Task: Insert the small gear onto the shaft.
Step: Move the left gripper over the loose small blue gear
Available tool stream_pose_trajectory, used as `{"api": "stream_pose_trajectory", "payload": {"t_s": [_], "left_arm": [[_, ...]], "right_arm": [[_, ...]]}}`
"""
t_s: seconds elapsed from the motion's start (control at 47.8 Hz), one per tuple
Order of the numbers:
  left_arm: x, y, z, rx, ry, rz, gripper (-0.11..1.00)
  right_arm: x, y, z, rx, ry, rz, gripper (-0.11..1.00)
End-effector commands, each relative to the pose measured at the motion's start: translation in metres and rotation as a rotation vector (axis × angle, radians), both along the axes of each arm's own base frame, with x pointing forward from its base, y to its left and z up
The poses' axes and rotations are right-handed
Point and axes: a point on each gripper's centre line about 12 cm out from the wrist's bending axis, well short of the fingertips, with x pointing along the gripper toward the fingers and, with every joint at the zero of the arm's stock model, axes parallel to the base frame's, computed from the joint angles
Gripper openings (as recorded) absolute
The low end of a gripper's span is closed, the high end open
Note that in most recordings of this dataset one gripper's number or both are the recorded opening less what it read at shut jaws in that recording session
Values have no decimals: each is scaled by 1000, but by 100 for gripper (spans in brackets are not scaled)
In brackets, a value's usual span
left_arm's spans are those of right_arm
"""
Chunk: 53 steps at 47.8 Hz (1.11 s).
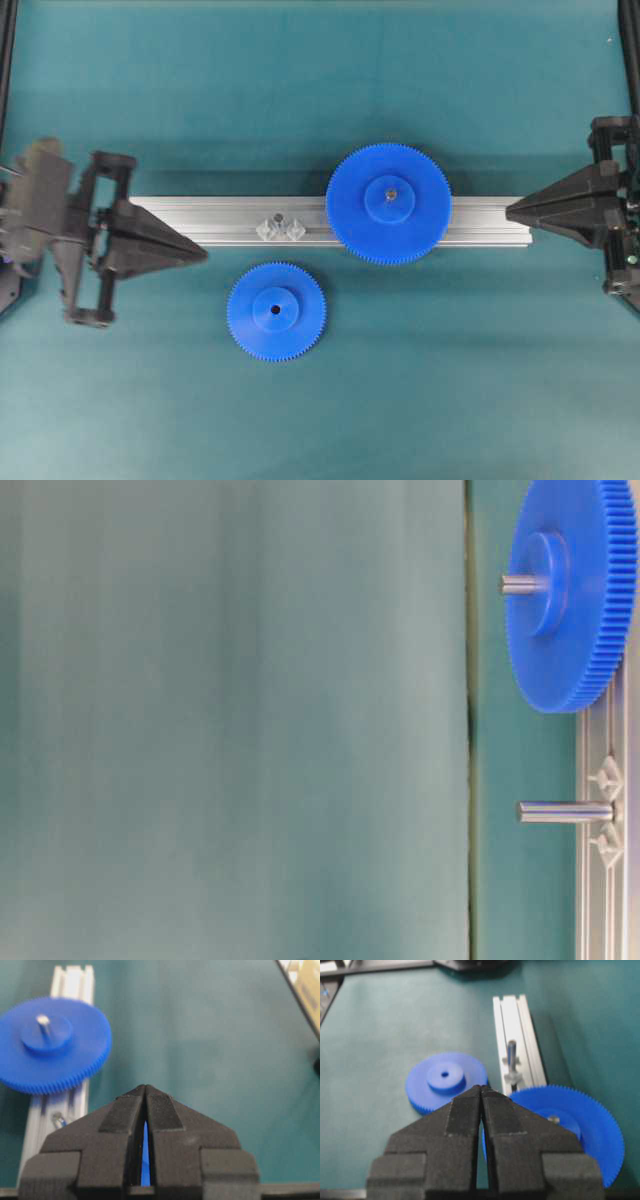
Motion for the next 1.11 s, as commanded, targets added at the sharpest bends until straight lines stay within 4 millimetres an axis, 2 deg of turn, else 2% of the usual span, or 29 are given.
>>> {"api": "stream_pose_trajectory", "payload": {"t_s": [0.0, 0.188, 0.585, 1.087], "left_arm": [[13, -3, 4, 5, 21, -5, 0], [31, -5, -1, 19, 106, -9, 0], [54, -16, -12, 33, 214, -32, 0], [94, -31, -32, 61, 394, -56, 0]], "right_arm": [[4, 0, 7, 11, 0, -3, 7], [3, -1, 1, 13, 47, -7, 7], [1, -1, -3, 13, 87, -6, 7], [-2, -1, -10, 11, 142, -3, 7]]}}
